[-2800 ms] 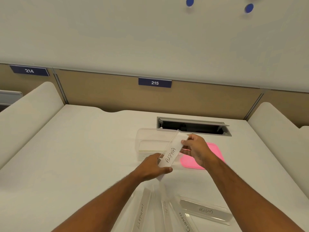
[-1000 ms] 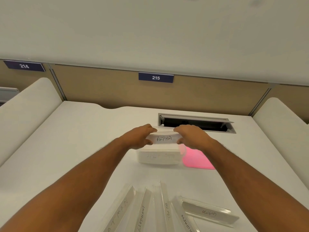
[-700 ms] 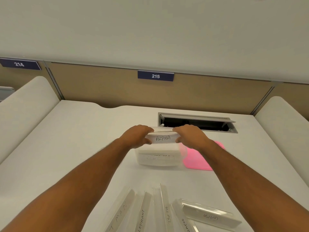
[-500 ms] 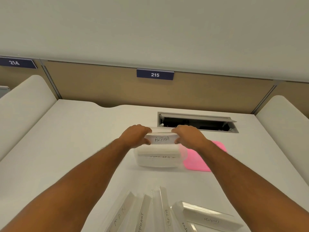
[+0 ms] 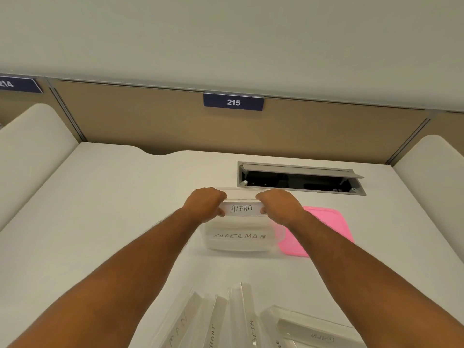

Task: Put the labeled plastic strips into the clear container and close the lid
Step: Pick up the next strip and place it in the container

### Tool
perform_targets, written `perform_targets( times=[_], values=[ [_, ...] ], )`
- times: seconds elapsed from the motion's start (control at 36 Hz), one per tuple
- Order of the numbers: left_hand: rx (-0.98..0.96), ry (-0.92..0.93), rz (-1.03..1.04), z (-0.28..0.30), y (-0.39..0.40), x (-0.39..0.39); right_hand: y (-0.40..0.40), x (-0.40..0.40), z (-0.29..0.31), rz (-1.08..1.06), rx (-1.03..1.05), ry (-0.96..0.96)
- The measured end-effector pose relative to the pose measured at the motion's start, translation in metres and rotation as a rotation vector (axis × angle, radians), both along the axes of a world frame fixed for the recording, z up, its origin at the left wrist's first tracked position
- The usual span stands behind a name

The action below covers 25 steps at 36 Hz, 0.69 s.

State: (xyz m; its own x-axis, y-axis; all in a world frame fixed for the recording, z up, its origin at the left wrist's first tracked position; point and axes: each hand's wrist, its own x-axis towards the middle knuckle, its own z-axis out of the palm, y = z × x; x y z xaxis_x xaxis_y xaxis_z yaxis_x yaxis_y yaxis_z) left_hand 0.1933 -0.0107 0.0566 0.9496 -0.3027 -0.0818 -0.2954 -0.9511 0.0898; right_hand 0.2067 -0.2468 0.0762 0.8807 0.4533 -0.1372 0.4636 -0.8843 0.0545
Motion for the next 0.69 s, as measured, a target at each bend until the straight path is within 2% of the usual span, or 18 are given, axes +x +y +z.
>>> perform_targets(
  times=[0.69],
  values=[
    [0.122,0.098,-0.007,-0.038,-0.02,0.01,0.014,0.007,-0.039,-0.007,-0.157,0.016]
  ],
)
